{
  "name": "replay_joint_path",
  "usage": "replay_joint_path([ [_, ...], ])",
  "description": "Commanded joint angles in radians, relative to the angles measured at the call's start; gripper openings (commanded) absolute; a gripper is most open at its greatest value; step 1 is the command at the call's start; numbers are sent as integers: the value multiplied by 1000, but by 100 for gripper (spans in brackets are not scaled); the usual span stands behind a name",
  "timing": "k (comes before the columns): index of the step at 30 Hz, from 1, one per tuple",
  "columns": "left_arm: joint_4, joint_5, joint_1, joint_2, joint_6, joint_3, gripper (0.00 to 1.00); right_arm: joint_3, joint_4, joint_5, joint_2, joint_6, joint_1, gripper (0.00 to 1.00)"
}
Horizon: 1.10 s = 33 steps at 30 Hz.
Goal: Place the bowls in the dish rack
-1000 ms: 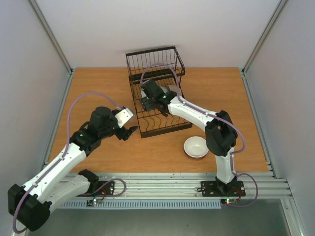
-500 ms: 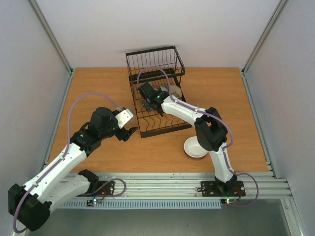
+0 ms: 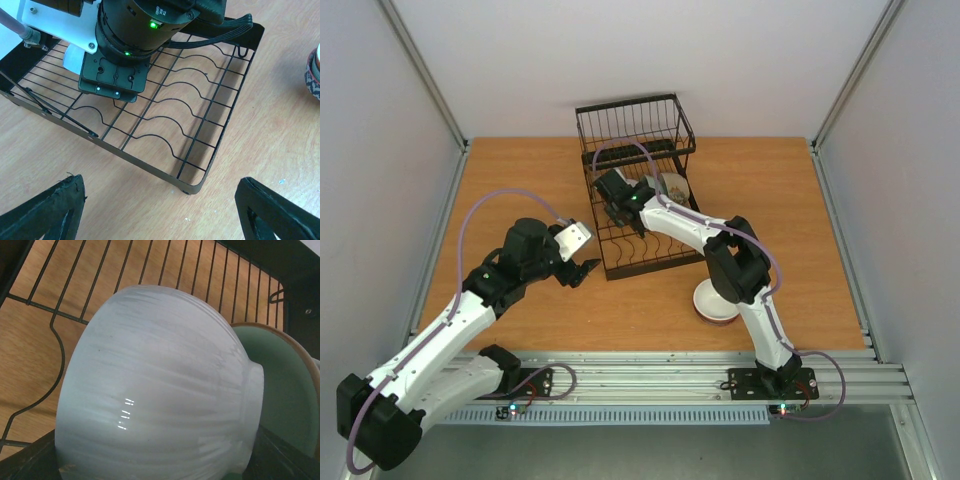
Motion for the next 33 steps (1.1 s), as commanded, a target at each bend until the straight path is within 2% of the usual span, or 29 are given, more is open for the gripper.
replay_joint_path([
  [1,49,26,2,-2,9,-12,83,37,29,111,4,-14,-2,59],
  [3,49,29,2,1,11,-14,83,25,42,137,-5,-26,-2,83],
  [4,49,31,2,2,11,-13,83,20,45,148,-9,-31,-2,90],
  [9,47,40,2,5,13,-14,83,3,60,170,-24,-50,-3,98],
  [16,44,44,2,4,17,-13,83,-2,72,194,-28,-66,-1,99],
  [20,43,48,2,6,17,-13,83,-61,124,181,-74,-82,2,99],
  [28,40,52,2,13,20,-10,83,-221,124,159,-297,-37,12,99],
  [33,11,90,1,47,23,13,82,-388,63,124,-527,105,12,99],
])
